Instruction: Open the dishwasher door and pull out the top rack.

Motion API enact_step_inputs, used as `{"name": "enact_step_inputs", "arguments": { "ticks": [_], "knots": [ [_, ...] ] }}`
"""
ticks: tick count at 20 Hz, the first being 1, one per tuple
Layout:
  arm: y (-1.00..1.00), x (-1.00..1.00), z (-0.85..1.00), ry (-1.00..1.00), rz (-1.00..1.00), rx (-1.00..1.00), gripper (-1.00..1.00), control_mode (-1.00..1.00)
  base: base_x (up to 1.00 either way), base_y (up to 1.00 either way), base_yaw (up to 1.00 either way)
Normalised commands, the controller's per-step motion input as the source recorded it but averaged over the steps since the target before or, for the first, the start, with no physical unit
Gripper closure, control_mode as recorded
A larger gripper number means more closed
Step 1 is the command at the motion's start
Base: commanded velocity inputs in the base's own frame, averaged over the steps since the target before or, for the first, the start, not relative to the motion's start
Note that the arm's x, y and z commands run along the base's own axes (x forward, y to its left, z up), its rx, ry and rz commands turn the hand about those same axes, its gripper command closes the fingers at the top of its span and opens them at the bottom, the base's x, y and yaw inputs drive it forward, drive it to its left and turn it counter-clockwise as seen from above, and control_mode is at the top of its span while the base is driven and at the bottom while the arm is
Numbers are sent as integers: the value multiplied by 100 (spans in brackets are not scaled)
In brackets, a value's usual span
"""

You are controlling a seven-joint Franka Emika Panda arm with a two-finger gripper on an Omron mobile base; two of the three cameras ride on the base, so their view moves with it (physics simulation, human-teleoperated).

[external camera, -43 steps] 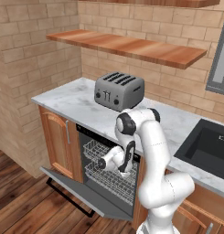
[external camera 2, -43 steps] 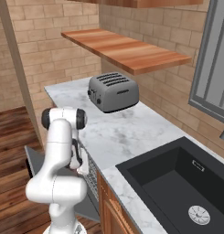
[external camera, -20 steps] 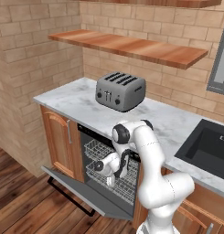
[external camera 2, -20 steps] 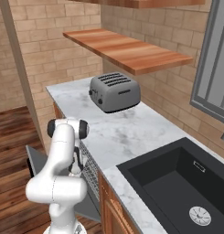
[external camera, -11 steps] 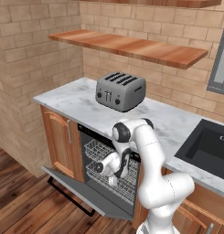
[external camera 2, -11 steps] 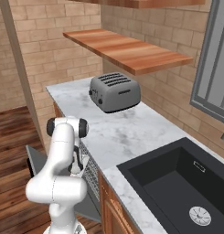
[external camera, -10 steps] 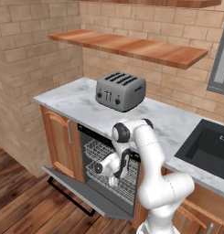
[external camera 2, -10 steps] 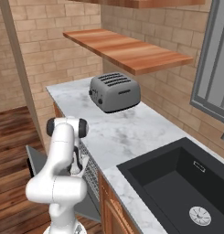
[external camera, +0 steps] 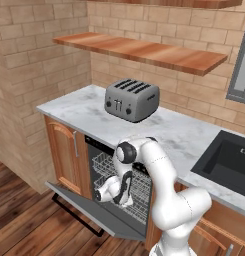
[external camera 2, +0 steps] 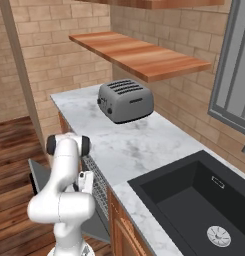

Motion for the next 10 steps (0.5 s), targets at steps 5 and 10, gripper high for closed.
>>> {"name": "enact_step_inputs", "arguments": {
  "ticks": [5,10],
  "knots": [
    [-1,18,64,23,-13,-33,-100,-100,0,0,0],
    [-4,10,34,28,-23,-33,-100,-100,0,0,0]
  ]
}}
